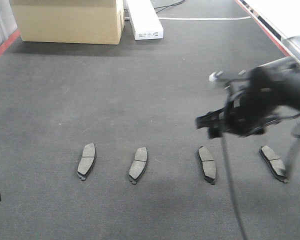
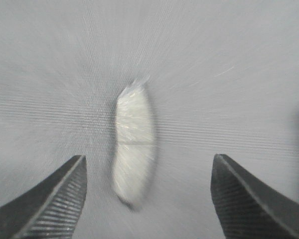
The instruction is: Move and align brake pads A on conveyor
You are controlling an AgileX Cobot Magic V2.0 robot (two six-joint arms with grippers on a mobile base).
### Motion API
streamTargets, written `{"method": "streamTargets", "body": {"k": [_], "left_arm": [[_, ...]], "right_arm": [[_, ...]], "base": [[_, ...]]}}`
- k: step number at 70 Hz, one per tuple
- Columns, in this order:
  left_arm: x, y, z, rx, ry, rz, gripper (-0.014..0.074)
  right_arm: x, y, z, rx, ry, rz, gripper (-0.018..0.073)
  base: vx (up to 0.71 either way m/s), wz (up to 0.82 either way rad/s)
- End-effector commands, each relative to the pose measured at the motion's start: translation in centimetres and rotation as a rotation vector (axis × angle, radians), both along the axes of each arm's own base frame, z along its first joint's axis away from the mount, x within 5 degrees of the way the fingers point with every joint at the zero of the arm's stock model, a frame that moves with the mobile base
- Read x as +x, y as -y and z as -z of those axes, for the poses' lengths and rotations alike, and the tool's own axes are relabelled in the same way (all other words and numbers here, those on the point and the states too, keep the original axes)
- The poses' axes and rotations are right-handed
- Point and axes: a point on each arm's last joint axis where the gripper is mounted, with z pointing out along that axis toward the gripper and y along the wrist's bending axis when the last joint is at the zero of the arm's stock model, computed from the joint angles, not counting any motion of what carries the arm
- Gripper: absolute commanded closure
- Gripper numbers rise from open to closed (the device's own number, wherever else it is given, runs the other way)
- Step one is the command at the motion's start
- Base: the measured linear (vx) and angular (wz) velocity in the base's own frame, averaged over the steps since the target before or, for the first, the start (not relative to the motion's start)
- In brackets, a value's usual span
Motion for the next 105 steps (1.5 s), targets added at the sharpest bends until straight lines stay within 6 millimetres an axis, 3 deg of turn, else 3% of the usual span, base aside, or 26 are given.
{"method": "streamTargets", "body": {"k": [1, 17, 27, 39, 52, 71, 97, 105], "left_arm": [[0.0, 0.2, -1.5, -0.050, 0.081, 0.017, 0.0242], [0.0, 0.2, -1.5, -0.050, 0.081, 0.017, 0.0242], [0.0, 0.2, -1.5, -0.050, 0.081, 0.017, 0.0242], [0.0, 0.2, -1.5, -0.050, 0.081, 0.017, 0.0242], [0.0, 0.3, -1.8, -0.062, 0.105, 0.023, 0.0242], [0.1, 0.3, -2.2, -0.058, 0.156, 0.030, 0.0242], [0.1, 0.3, -2.0, -0.053, 0.145, 0.027, 0.0246], [0.1, 0.2, -2.0, -0.049, 0.138, 0.025, 0.0351]], "right_arm": [[-2.7, 1.4, -4.4, -0.006, 0.197, -0.027, 0.0046], [-10.5, 3.6, -8.2, 0.067, 0.452, -0.046, 0.0046], [-14.9, 4.8, -8.9, 0.110, 0.575, -0.051, 0.0046], [-19.8, 6.1, -8.0, 0.144, 0.728, -0.073, 0.0054], [-23.8, 7.2, -5.9, 0.144, 0.828, -0.099, 0.0073], [-27.3, 8.2, -3.3, 0.175, 0.944, -0.099, 0.0121], [-27.5, 8.1, -2.1, 0.190, 1.007, -0.116, 0.0208], [-27.5, 8.1, -2.1, 0.187, 1.008, -0.117, 0.0332]], "base": [[0.00, 0.00], [0.00, 0.00], [0.00, 0.00], [0.00, 0.00], [0.00, 0.00], [0.00, 0.00], [0.00, 0.00], [0.00, 0.00]]}}
